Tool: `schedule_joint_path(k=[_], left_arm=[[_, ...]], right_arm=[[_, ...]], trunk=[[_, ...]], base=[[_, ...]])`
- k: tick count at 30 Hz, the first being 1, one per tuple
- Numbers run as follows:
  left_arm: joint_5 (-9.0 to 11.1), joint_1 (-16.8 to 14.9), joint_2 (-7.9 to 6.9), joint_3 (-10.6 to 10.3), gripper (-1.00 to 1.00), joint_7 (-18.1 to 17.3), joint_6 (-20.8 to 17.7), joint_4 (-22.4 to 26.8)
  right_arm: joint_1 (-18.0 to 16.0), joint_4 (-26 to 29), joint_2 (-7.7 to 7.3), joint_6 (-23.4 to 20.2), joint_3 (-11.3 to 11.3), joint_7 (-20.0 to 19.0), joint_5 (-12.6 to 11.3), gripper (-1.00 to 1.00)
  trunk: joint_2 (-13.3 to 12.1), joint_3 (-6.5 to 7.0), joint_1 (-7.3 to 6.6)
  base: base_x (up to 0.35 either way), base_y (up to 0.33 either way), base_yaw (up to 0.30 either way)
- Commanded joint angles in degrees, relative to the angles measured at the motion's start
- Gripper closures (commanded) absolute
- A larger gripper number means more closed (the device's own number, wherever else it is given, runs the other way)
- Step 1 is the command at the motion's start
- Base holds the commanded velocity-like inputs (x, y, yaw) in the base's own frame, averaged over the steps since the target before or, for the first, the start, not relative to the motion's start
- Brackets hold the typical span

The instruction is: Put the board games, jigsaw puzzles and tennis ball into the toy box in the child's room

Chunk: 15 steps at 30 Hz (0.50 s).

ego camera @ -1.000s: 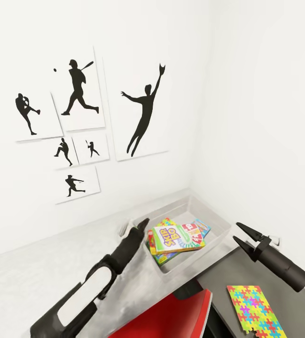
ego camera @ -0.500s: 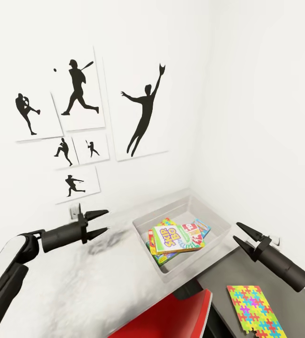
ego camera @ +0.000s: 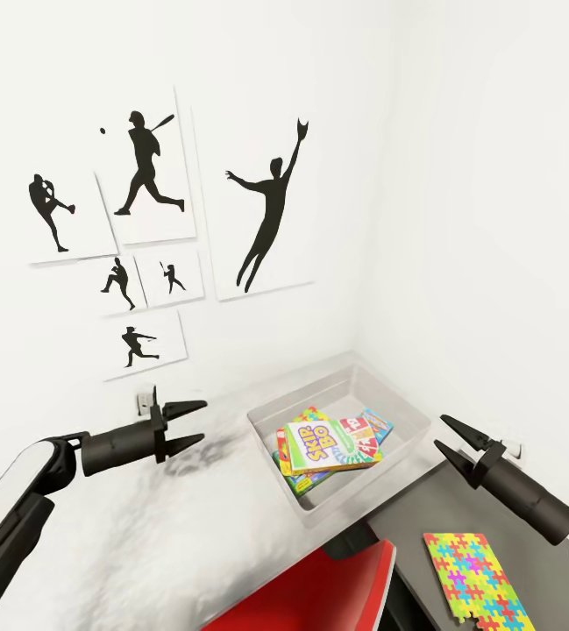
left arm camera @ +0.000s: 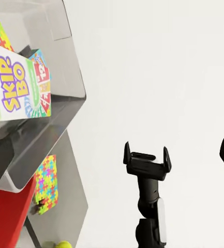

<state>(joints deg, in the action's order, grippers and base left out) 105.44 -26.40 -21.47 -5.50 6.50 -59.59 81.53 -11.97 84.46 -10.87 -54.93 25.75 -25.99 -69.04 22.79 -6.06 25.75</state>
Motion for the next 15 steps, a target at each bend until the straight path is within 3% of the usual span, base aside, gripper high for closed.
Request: schedule_joint_path(k=[1, 15], left_arm=[[0.6, -0.1, -0.06, 0.0, -1.0, 0.6, 0.0, -0.1], [0.5, -0.4, -0.48, -1.2, -1.0, 0.3, -0.4, -1.2]], right_arm=[[-0.1, 0.0, 0.02, -0.3, 0.1, -0.3, 0.3, -1.0], [-0.1, 0.0, 0.06, -0.3, 0.1, -0.3, 0.3, -1.0]], trunk=[[0.1, -0.13, 0.04], [0.1, -0.13, 0.04]], base=[[0.0, 0.0, 0.0], [0.0, 0.0, 0.0]])
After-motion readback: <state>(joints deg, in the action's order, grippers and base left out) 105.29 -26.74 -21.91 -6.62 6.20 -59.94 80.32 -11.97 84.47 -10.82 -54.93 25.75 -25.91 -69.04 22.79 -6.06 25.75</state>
